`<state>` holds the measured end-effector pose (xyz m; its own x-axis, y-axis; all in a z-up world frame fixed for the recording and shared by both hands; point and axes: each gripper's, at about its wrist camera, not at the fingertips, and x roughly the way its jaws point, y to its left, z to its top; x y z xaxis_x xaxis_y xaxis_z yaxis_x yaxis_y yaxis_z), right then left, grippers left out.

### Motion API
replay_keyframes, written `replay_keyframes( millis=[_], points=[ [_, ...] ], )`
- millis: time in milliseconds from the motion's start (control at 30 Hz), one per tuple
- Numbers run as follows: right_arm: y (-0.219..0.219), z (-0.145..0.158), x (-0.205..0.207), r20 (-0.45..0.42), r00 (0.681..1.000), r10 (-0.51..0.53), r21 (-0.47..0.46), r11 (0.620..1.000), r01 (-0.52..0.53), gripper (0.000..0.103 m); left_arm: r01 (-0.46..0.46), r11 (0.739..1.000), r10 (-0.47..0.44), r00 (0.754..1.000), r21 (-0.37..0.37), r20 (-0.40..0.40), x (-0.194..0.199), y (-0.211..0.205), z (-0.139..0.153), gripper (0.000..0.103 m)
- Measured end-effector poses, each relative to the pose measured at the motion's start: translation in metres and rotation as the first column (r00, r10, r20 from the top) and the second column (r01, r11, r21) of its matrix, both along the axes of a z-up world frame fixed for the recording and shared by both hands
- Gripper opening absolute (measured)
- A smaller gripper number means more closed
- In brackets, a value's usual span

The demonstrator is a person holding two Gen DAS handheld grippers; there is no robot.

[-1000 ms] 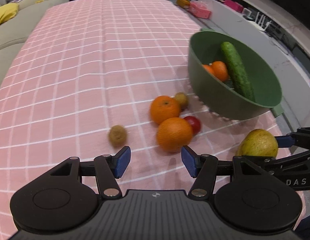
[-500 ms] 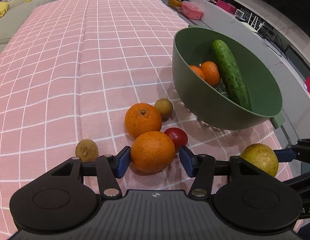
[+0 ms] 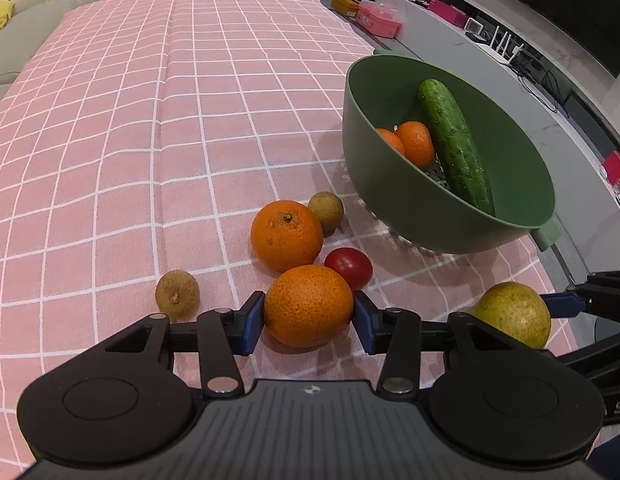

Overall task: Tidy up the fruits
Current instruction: 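Grasp an orange with the left tool while the right tool holds the pear, then carry pear and orange over the green colander and release both inside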

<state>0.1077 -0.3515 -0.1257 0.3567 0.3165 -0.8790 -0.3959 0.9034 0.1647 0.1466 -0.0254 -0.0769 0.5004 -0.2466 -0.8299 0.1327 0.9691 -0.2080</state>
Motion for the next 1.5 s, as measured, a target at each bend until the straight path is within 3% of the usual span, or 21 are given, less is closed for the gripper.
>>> replay_keyframes(
  millis=[467,633,833,1133,1333,1500],
  points=[
    [-0.016,0.027,-0.013,0.008,1.000,0.028,0.071,0.997,-0.028,0.069,-0.038,0.999,0.037,0.999,0.015,0.018,-0.035,0.023,0.022,0.052],
    [-0.039,0.053,-0.018,0.010,1.000,0.014,0.157,0.987,-0.015,0.069,-0.011,1.000,0.010,0.999,0.024,0.047,-0.042,0.014,0.044,0.052],
    [-0.066,0.100,0.001,0.097,0.993,-0.063,0.227,0.973,0.040,0.069,0.041,0.998,-0.046,0.993,0.041,0.110,-0.024,-0.008,0.075,0.052],
    [-0.084,0.138,0.052,0.196,0.974,-0.109,0.194,0.979,0.071,0.069,0.150,0.986,-0.162,0.970,0.078,0.180,0.018,-0.058,0.099,0.052],
    [-0.086,0.138,0.082,0.161,0.974,-0.161,0.261,0.958,0.115,0.069,0.202,0.969,-0.226,0.956,0.141,0.186,0.038,-0.081,0.091,0.052],
    [-0.073,0.107,0.094,0.074,0.984,-0.161,0.299,0.945,0.132,0.069,0.157,0.982,-0.174,0.969,0.110,0.177,0.051,-0.056,0.092,0.052]
  ],
)
